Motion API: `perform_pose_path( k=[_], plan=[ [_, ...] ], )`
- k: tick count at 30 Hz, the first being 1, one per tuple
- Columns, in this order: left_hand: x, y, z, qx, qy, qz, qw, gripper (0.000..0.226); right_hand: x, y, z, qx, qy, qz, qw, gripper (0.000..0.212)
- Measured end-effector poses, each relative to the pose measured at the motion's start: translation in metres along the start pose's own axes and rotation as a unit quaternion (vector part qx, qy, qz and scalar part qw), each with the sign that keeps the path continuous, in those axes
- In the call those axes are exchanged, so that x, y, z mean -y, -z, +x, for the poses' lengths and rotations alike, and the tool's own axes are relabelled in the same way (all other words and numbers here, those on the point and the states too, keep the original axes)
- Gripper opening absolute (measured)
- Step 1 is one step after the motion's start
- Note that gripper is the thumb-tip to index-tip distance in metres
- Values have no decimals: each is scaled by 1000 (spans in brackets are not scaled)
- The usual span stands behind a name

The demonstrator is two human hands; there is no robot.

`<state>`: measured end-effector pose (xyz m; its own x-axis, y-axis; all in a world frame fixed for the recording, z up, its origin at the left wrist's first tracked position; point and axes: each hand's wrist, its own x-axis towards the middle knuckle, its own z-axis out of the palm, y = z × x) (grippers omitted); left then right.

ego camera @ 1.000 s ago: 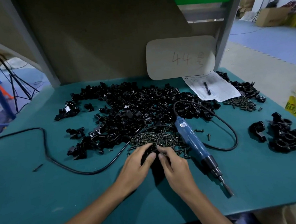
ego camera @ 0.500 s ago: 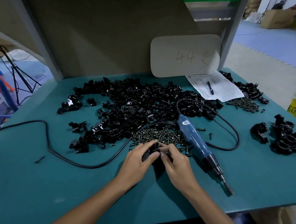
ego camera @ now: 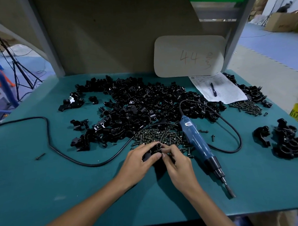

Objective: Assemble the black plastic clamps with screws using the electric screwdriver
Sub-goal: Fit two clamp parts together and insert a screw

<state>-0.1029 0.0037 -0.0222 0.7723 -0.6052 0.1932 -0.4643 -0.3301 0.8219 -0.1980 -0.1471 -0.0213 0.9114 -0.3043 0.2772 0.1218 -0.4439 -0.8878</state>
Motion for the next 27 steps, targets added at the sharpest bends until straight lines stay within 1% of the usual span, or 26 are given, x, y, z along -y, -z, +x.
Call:
perform_pose_path(
  k=[4,8,13,15,17,21,23,24,26,27],
  plan=[
    [1,0,0,-3,-1,-11,1000,60,1,0,0,5,1,-3,1000,33],
    [4,1,1,13,12,8,1000,61,2,0,0,10,8,-11,1000,33],
    [3,2,1,17,10,1,1000,62,-1,0,0,15,10,-12,1000,25],
    [4,2,1,12,9,-11,1000,63,-1,0,0,15,8,-10,1000,24],
    [4,1,1,5,9,-25,1000,57,0,0,0,15,8,-8,1000,27],
    [2,1,0,-14,12,-52,998,35,0,0,-1,16,16,-2,1000,30],
    [2,1,1,-21,15,-58,998,33,1,-1,0,-4,27,-32,999,26],
    [3,1,1,-20,17,-57,998,33,2,0,0,-26,33,-61,997,24],
    [5,0,0,-17,21,-40,999,35,4,3,-1,-89,45,-143,985,20],
    [6,-1,0,-19,26,-34,999,40,4,9,-1,-117,50,-191,973,19]
  ],
)
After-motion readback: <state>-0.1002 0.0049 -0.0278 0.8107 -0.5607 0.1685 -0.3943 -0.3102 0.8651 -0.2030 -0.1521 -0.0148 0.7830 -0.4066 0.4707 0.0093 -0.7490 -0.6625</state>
